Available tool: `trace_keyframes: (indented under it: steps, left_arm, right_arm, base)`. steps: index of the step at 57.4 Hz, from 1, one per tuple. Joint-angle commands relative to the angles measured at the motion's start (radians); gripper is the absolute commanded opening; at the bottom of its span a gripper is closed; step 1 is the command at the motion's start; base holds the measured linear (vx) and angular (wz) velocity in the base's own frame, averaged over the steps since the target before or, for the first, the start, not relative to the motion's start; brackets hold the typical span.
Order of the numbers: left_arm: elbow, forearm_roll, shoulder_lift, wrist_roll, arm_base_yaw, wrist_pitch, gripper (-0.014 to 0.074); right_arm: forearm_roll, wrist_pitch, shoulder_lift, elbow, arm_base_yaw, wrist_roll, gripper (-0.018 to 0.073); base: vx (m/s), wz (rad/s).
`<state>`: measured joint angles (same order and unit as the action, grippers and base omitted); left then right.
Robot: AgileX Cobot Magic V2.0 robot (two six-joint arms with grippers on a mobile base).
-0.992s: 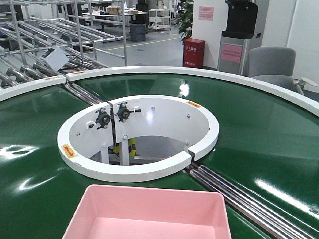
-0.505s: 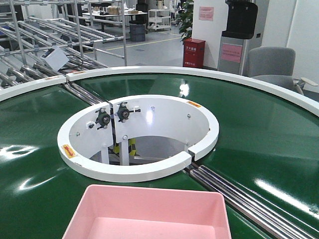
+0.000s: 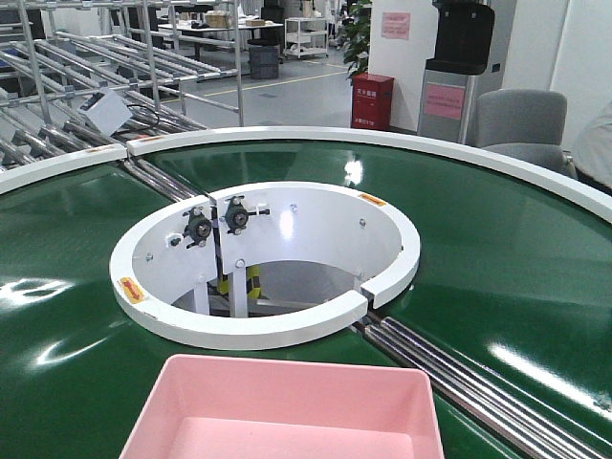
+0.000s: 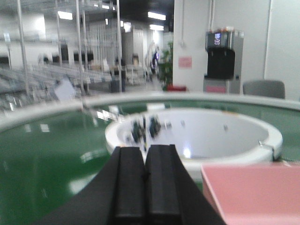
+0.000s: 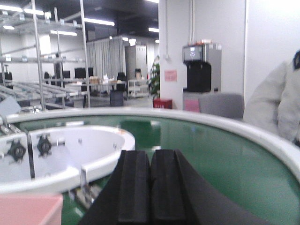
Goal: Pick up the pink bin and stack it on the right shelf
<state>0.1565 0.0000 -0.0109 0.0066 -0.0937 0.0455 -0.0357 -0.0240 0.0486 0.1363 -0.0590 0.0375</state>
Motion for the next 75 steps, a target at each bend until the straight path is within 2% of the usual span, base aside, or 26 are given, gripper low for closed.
trace_keyframes:
  steps: [1, 8, 12, 31, 35, 41, 49, 55, 61, 66, 75]
  left_arm:
    - [0.153, 0.000, -0.054, 0.066, 0.001, -0.040, -0.0008]
    - [0.314, 0.000, -0.181, 0.138, 0.001, -0.051, -0.0007]
    - [0.360, 0.000, -0.255, 0.151, 0.001, -0.054, -0.0006]
    - [0.366, 0.000, -0.518, 0.149, 0.001, -0.023, 0.0024]
    - [0.366, 0.000, -0.547, 0.148, 0.001, -0.023, 0.0067]
    - [0.366, 0.000, -0.585, 0.148, 0.001, -0.022, 0.0176]
    - [0.366, 0.000, -0.622, 0.148, 0.001, -0.021, 0.0393]
    - [0.366, 0.000, -0.652, 0.146, 0.001, -0.023, 0.0498]
    - [0.366, -0.008, -0.685, 0.110, 0.001, -0.030, 0.0522]
    - [0.382, -0.007, -0.716, 0.108, 0.001, 0.009, 0.0521]
    - [0.537, -0.013, -0.850, 0.110, 0.001, 0.261, 0.0521]
  right_arm:
    - [-0.021, -0.020, 0.082, 0.157, -0.001, -0.001, -0.0014]
    - [-0.021, 0.003, 0.211, 0.302, -0.001, -0.001, -0.0013]
    - [-0.017, -0.002, 0.273, 0.339, -0.001, -0.001, -0.0011]
    - [-0.012, 0.024, 0.481, 0.346, -0.001, -0.001, 0.0017]
    - [-0.010, 0.024, 0.509, 0.346, -0.001, -0.001, 0.0046]
    - [-0.010, 0.024, 0.535, 0.346, -0.001, -0.001, 0.0116]
    - [-0.010, 0.024, 0.562, 0.346, -0.001, -0.001, 0.0267]
    - [-0.009, 0.032, 0.588, 0.346, -0.001, 0.000, 0.0375]
    - [0.050, 0.052, 0.621, 0.346, -0.001, 0.007, 0.0444]
    - [0.074, 0.098, 0.656, 0.353, 0.000, -0.001, 0.0456]
    - [0.126, 0.328, 0.805, 0.451, 0.000, -0.037, 0.0455]
  base:
    - [0.00, 0.00]
    - [0.00, 0.00]
    - [0.00, 0.00]
    - [0.00, 0.00]
    - [0.00, 0.00]
    - [0.00, 0.00]
    - [0.00, 0.00]
    - [0.00, 0.00]
    - [0.00, 0.00]
    - [0.00, 0.00]
    - [0.00, 0.00]
